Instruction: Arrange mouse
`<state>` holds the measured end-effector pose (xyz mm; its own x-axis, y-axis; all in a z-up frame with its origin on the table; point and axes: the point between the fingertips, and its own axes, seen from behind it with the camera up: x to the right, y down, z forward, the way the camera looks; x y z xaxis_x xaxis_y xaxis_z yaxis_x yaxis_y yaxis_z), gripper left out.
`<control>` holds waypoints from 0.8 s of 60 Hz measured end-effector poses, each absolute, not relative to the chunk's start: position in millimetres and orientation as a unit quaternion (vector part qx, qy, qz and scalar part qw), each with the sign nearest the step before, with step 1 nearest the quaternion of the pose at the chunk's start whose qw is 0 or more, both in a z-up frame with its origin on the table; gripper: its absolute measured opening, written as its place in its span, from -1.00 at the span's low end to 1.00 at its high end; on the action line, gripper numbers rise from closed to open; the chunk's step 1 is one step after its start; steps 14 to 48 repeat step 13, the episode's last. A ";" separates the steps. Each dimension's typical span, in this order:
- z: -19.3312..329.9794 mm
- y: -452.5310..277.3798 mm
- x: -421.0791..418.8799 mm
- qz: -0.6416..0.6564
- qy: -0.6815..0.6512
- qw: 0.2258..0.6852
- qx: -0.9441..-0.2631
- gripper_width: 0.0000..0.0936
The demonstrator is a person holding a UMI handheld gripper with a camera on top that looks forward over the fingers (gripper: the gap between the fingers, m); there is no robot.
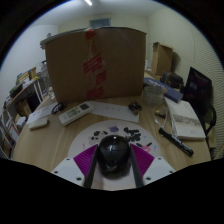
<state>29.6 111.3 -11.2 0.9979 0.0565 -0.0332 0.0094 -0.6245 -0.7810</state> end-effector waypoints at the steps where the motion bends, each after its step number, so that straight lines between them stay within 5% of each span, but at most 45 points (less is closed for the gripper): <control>1: -11.1 108.5 29.6 0.028 -0.015 0.427 -0.904 0.42; 5: -5.5 94.1 29.2 0.033 -0.004 0.410 -0.911 0.90; 13: 37.2 52.7 22.4 0.058 0.016 0.427 -0.902 0.78; 48: 37.2 52.7 22.4 0.058 0.016 0.427 -0.902 0.78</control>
